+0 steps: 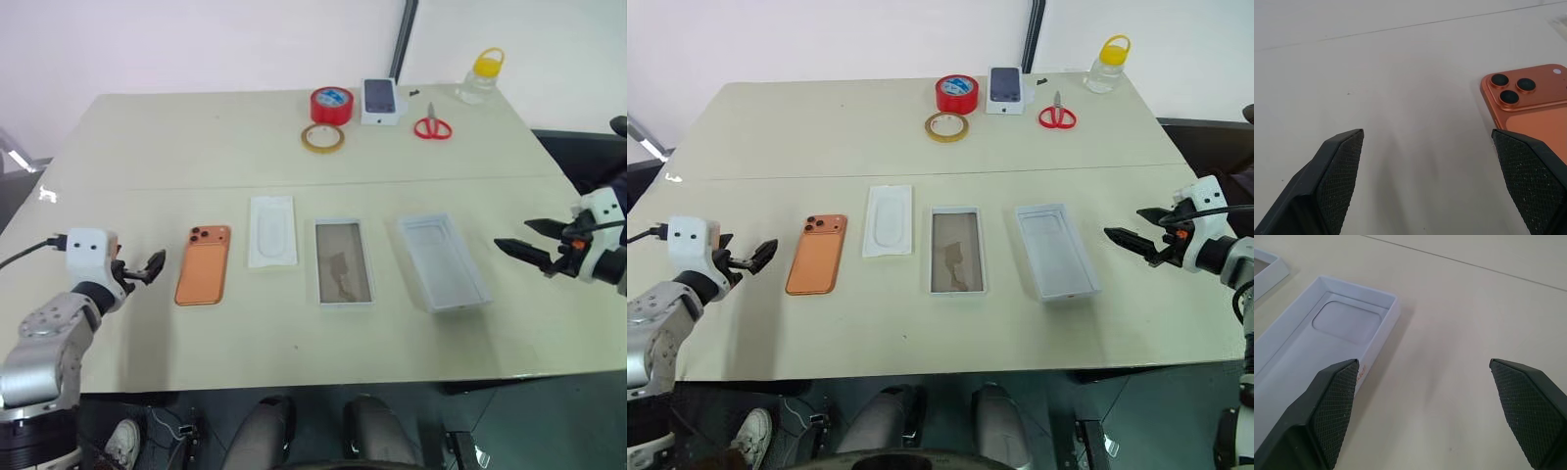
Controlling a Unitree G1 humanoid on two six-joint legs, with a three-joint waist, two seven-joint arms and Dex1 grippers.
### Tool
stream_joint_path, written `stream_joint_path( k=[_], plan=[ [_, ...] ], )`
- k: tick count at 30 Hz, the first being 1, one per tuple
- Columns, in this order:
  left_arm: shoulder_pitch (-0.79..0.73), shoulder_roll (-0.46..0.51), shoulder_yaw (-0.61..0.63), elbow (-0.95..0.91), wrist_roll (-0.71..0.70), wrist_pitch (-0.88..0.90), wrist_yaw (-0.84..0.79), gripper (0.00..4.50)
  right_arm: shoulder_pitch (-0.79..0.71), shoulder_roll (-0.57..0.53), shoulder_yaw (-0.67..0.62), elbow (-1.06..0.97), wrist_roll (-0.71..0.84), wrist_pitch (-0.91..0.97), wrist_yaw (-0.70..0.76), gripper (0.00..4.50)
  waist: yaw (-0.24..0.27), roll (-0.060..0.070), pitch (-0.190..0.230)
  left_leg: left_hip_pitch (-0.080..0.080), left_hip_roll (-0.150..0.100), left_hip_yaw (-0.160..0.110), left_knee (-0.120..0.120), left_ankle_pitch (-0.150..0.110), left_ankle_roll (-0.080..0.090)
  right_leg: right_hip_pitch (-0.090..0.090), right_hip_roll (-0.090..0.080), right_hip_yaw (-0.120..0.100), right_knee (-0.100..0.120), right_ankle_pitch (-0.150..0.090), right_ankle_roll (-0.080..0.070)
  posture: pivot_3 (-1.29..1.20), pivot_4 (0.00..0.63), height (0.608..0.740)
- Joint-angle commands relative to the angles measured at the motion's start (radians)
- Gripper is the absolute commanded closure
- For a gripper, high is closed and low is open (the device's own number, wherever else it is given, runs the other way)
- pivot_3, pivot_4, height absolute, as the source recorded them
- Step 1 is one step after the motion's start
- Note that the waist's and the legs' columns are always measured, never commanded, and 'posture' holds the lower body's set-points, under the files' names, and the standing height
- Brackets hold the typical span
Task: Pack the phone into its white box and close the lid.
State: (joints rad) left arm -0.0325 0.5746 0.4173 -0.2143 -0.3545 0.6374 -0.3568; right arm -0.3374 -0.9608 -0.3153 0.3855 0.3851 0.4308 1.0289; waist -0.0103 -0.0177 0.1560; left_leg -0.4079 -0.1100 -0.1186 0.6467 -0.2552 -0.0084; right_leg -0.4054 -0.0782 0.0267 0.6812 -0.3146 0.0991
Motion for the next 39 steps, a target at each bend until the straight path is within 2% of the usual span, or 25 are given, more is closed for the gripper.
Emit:
stream_joint_path(
  k=[1,8,13,18,22,26,31,39],
  plan=[
    [0.006,-0.006,0.030,-0.045,-0.005,-0.004,0.020,0.10,-0.033,-0.018,-0.003,0.011,-0.008,-0.023,0.010,0.04,0.000,0.000,0.000,0.000,0.000,0.000,0.000,0.000,0.000,0.000,0.000,0.000,0.000,0.000,0.000,0.00,0.150,0.740],
    [-0.001,-0.028,0.029,-0.066,-0.016,0.005,0.039,0.10,-0.071,-0.012,0.016,0.013,-0.016,-0.024,0.020,0.04,-0.002,0.000,0.000,0.000,0.000,0.000,0.000,0.000,0.000,0.000,0.000,0.000,0.000,0.000,0.000,0.00,0.150,0.740],
    [-0.040,-0.053,0.009,-0.087,-0.043,0.038,0.058,0.10,-0.065,0.004,0.030,-0.060,-0.007,-0.005,0.016,0.04,0.000,0.000,0.000,0.000,0.000,0.000,0.000,0.000,0.000,0.000,0.000,0.000,0.000,0.000,0.000,0.00,0.150,0.740],
    [-0.120,-0.116,-0.062,-0.142,-0.090,0.126,0.087,0.10,-0.044,0.039,0.046,-0.203,0.018,0.032,0.008,0.04,-0.001,0.000,0.000,0.000,0.000,0.000,0.000,0.000,0.000,0.000,0.000,0.000,0.000,0.000,0.000,0.00,0.150,0.740],
    [-0.207,-0.167,-0.191,-0.170,-0.126,0.222,0.073,0.10,0.015,0.070,0.076,-0.423,0.057,0.091,-0.008,0.04,0.002,0.000,0.000,0.000,0.000,0.000,0.001,0.000,0.000,0.000,0.000,0.000,0.000,0.000,0.000,0.00,0.150,0.740],
    [-0.274,-0.194,-0.236,-0.148,-0.148,0.305,0.083,0.05,0.067,0.105,0.125,-0.639,0.089,0.153,-0.045,0.01,-0.002,0.000,0.000,-0.001,0.000,0.000,0.001,0.002,-0.003,0.000,0.000,0.000,0.000,0.000,0.000,0.00,0.150,0.740],
    [-0.342,-0.231,-0.226,-0.100,-0.170,0.404,0.124,0.05,0.092,0.157,0.192,-0.821,0.119,0.213,-0.104,0.01,0.000,0.000,0.000,0.000,0.000,0.000,0.001,0.001,-0.002,0.000,0.001,0.000,0.001,0.000,0.000,0.00,0.150,0.740],
    [-0.381,-0.290,-0.190,-0.076,-0.212,0.581,0.180,0.05,0.085,0.204,0.271,-0.890,0.119,0.233,-0.155,0.01,0.002,-0.001,0.000,-0.001,0.000,-0.001,0.002,0.003,-0.005,0.000,0.001,0.000,0.001,0.000,0.000,0.00,0.150,0.740]
  ],
)
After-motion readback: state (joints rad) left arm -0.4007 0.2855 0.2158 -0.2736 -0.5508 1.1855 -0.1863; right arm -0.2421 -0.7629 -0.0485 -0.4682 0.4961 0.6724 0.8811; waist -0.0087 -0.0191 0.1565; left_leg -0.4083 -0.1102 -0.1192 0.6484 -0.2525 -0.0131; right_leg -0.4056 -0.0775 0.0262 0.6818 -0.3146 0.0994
